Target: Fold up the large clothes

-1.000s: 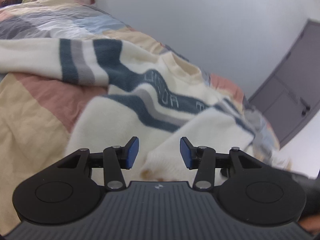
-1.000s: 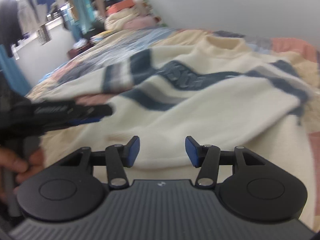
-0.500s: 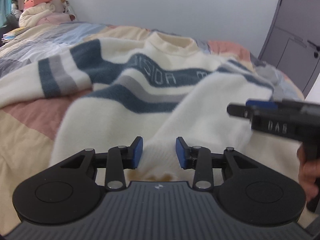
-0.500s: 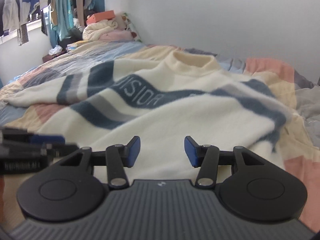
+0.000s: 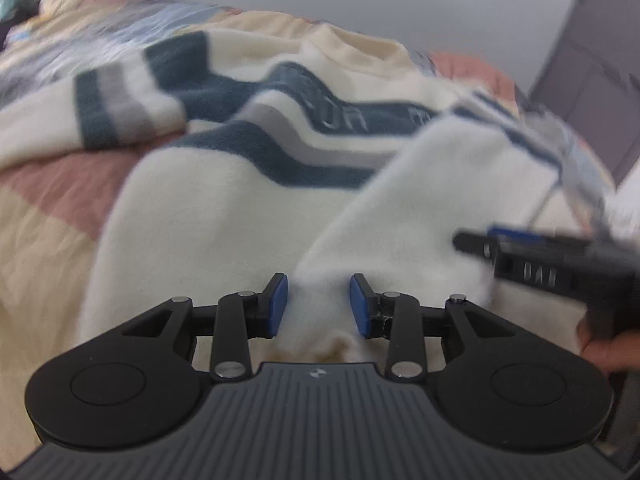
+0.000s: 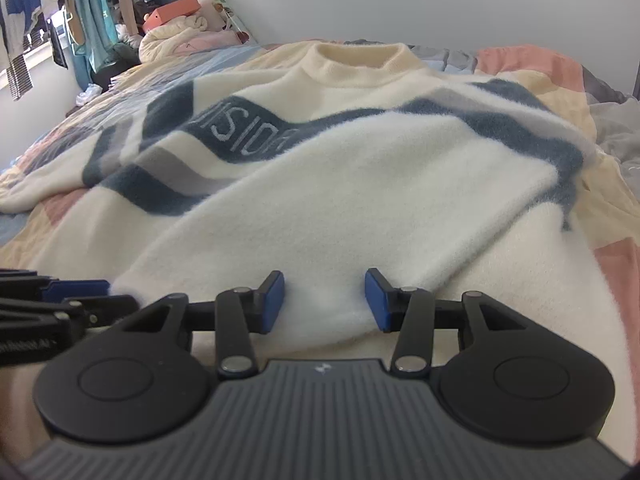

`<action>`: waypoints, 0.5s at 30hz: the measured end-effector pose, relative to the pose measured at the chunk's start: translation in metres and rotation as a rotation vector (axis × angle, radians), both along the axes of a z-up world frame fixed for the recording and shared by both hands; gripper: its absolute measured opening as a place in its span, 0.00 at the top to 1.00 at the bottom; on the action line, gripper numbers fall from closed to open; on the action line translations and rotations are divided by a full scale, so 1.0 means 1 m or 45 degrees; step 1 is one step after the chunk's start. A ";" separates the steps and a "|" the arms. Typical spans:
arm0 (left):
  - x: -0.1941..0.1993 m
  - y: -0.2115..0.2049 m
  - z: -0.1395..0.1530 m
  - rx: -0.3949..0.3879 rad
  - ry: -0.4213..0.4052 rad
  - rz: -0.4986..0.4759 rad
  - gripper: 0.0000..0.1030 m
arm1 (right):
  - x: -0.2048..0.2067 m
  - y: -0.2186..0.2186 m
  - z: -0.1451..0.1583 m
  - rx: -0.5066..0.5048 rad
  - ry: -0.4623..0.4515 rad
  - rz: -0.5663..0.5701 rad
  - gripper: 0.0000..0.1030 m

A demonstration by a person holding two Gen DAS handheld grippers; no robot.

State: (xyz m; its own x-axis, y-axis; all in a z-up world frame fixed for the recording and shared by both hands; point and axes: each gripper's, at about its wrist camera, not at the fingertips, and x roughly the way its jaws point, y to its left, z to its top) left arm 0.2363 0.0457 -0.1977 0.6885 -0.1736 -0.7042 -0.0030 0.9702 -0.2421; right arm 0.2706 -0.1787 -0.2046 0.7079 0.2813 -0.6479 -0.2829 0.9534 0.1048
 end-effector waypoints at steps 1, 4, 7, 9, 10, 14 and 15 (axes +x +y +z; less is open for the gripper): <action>-0.003 0.008 0.004 -0.044 -0.011 0.040 0.61 | -0.001 0.000 0.000 0.000 -0.003 -0.002 0.55; -0.010 0.036 0.016 -0.165 -0.058 0.158 0.59 | -0.001 0.001 0.000 -0.006 -0.006 -0.008 0.55; -0.015 0.072 0.024 -0.245 -0.088 0.328 0.50 | -0.001 0.003 0.001 -0.015 -0.006 -0.011 0.55; -0.012 0.095 0.029 -0.228 -0.083 0.442 0.44 | -0.001 0.002 0.001 -0.014 -0.006 -0.012 0.55; -0.010 0.106 0.031 -0.201 -0.074 0.497 0.43 | -0.001 0.002 0.001 -0.010 -0.006 -0.012 0.55; 0.004 0.155 0.037 -0.221 -0.054 0.663 0.41 | -0.001 -0.003 0.001 0.031 0.000 -0.025 0.55; 0.007 0.170 0.038 -0.252 -0.049 0.723 0.40 | -0.001 -0.004 0.001 0.036 0.000 -0.025 0.55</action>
